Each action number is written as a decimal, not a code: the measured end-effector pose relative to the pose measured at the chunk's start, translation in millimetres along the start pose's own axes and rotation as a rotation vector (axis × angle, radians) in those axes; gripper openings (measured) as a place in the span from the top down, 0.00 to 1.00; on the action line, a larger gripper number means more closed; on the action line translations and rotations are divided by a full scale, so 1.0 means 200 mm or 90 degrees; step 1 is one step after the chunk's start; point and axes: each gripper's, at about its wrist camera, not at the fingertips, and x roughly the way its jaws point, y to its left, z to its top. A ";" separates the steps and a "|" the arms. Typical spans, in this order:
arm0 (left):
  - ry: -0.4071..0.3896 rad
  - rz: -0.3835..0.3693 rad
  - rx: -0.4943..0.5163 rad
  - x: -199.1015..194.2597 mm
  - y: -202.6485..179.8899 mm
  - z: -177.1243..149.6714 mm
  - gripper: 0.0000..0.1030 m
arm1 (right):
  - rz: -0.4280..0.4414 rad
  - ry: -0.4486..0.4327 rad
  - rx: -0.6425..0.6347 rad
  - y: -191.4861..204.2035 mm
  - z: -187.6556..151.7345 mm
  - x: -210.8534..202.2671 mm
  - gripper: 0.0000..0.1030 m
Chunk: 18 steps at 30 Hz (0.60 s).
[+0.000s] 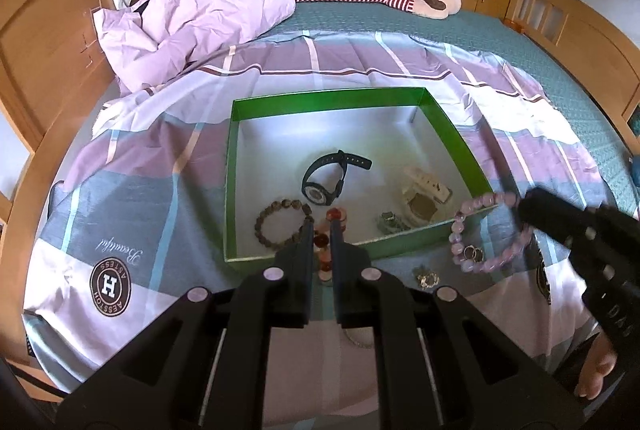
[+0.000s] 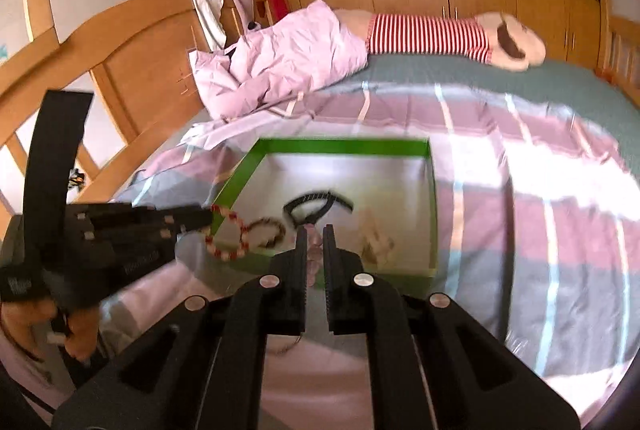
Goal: Organize jewelry
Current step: 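Lower the red-and-white bracelet into the green box with the left tool while the right tool drops the pink bracelet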
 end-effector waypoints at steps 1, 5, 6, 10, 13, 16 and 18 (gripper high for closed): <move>0.001 0.002 0.001 0.02 -0.01 0.01 0.92 | -0.003 -0.004 -0.012 0.02 0.04 0.02 0.92; -0.005 0.007 0.011 0.06 -0.01 0.07 0.92 | -0.009 -0.004 -0.021 0.00 0.09 0.11 0.92; -0.007 0.010 0.009 0.08 0.00 0.09 0.92 | -0.013 0.003 -0.016 -0.02 0.09 0.16 0.92; 0.012 0.007 -0.016 0.17 0.05 0.13 0.92 | -0.037 0.035 0.013 -0.11 0.05 0.31 0.92; 0.031 0.010 -0.020 0.26 0.08 0.16 0.92 | -0.053 0.041 0.016 -0.14 0.04 0.35 0.92; 0.047 0.018 -0.024 0.32 0.10 0.17 0.91 | -0.064 0.042 0.012 -0.16 0.04 0.37 0.92; 0.061 0.009 -0.038 0.37 0.11 0.16 0.91 | -0.064 0.045 0.017 -0.18 0.03 0.38 0.92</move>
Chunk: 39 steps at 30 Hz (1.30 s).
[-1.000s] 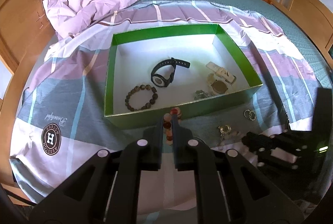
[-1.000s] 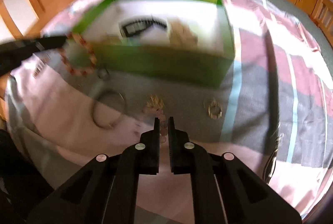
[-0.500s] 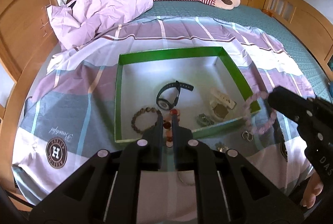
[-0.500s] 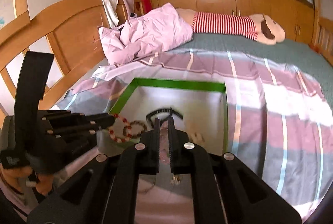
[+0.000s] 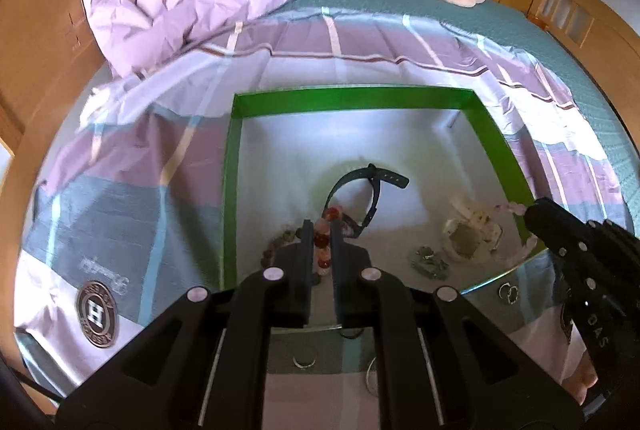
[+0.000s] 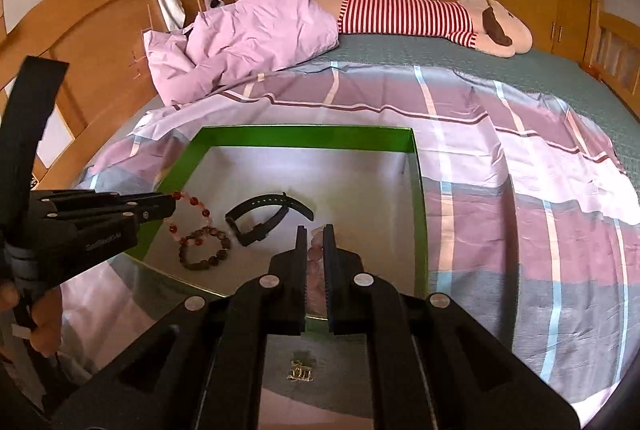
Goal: Organize jewelry
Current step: 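Lower the red-and-white bracelet into the green box with the left tool while the right tool drops the pink bracelet, then move both open tools back toward the silver bangle and rings before the box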
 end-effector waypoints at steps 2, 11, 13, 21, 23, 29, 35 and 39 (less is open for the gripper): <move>0.004 -0.001 0.001 0.02 -0.01 -0.01 0.91 | -0.002 0.001 0.000 0.00 0.00 0.01 0.92; -0.012 0.021 0.012 -0.02 -0.06 -0.05 0.44 | -0.039 -0.041 -0.041 0.06 -0.01 -0.05 0.28; -0.013 0.020 0.033 -0.04 -0.09 -0.08 0.45 | -0.031 -0.069 -0.035 0.06 -0.03 -0.11 0.28; -0.021 0.027 0.070 -0.17 -0.17 -0.21 0.32 | 0.017 -0.026 -0.002 0.01 -0.14 -0.21 0.28; -0.017 0.021 0.067 -0.18 -0.17 -0.25 0.26 | 0.016 -0.013 0.007 -0.01 -0.17 -0.22 0.27; 0.020 0.016 0.070 -0.16 -0.19 -0.35 0.19 | 0.014 0.018 0.034 -0.04 -0.23 -0.19 0.26; 0.047 0.031 0.067 -0.11 -0.17 -0.38 0.17 | 0.015 0.026 0.030 -0.01 -0.24 -0.17 0.26; 0.052 0.027 0.052 -0.11 -0.15 -0.38 0.14 | 0.013 0.032 0.018 0.00 -0.25 -0.17 0.26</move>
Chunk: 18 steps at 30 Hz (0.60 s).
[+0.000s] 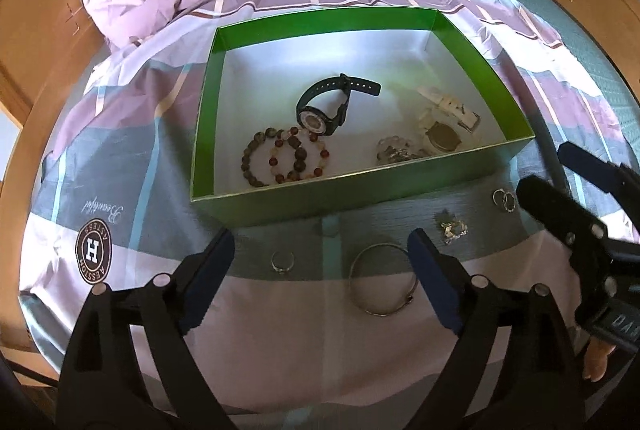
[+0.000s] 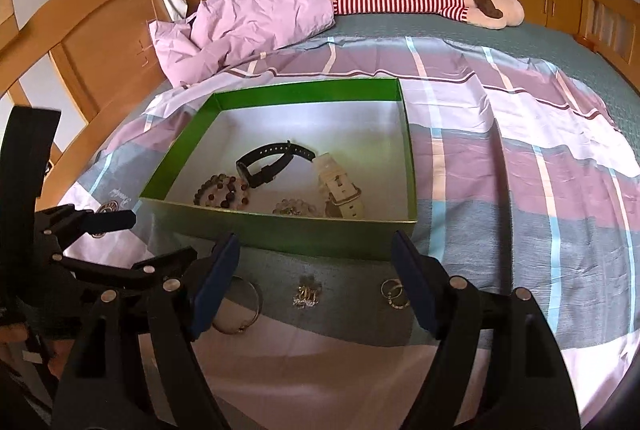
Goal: Organize jewelry
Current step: 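Move both open tools back toward the silver bangle and rings before the box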
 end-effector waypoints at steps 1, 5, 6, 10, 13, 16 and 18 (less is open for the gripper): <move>0.002 -0.001 -0.003 0.00 0.00 0.00 0.14 | -0.002 0.001 -0.004 0.00 0.00 0.00 0.26; 0.007 0.001 0.001 0.01 0.00 -0.01 0.13 | -0.002 0.007 -0.014 0.02 -0.02 0.00 0.26; 0.008 0.002 0.004 0.01 -0.01 -0.01 0.13 | 0.000 0.011 -0.015 0.02 -0.03 0.01 0.26; 0.014 0.008 0.015 0.02 -0.02 -0.03 0.12 | 0.001 0.026 -0.018 0.03 -0.06 0.02 0.26; 0.021 0.016 0.021 0.04 -0.02 -0.04 0.12 | -0.001 0.032 -0.022 0.03 -0.07 0.03 0.26; 0.025 0.020 0.024 0.05 -0.02 -0.05 0.12 | 0.000 0.034 -0.022 0.03 -0.06 0.03 0.26; 0.026 0.022 0.027 0.05 -0.02 -0.05 0.12 | 0.001 0.037 -0.026 0.04 -0.07 0.03 0.26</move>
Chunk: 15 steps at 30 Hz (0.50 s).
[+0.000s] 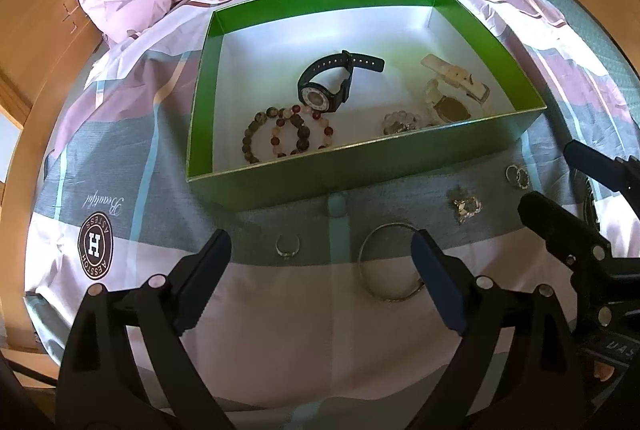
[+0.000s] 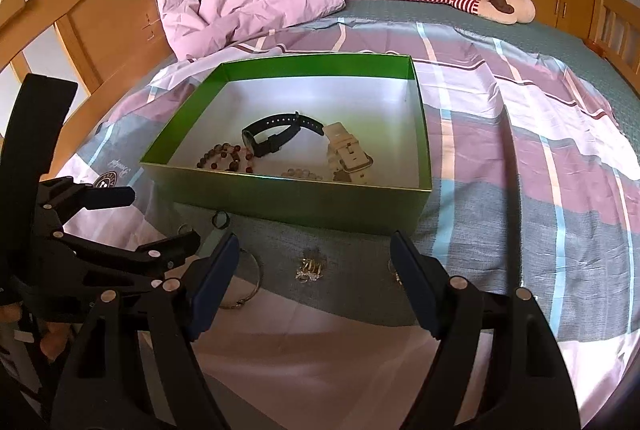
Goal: Organize jewelry
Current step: 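Move both open tools back toward the silver bangle and rings before the box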
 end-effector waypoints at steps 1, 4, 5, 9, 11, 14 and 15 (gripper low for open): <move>0.000 0.001 0.001 0.00 0.00 0.00 0.12 | -0.001 0.001 -0.002 0.01 0.00 0.01 0.26; 0.001 0.001 0.004 0.00 0.00 0.00 0.11 | -0.005 0.008 -0.011 0.02 -0.01 0.02 0.26; 0.001 0.002 0.005 0.00 0.00 0.00 0.11 | -0.007 0.009 -0.013 0.02 -0.01 0.02 0.26; 0.002 0.004 0.006 0.01 0.00 -0.01 0.11 | -0.005 0.015 -0.022 0.04 -0.02 0.03 0.26; 0.002 0.006 0.007 0.01 0.01 -0.01 0.11 | -0.005 0.018 -0.023 0.04 -0.02 0.03 0.26; 0.003 0.006 0.009 0.01 0.01 -0.02 0.11 | -0.007 0.025 -0.027 0.04 -0.03 0.04 0.26; 0.004 0.006 0.010 0.01 0.01 -0.02 0.11 | -0.008 0.029 -0.028 0.04 -0.03 0.05 0.26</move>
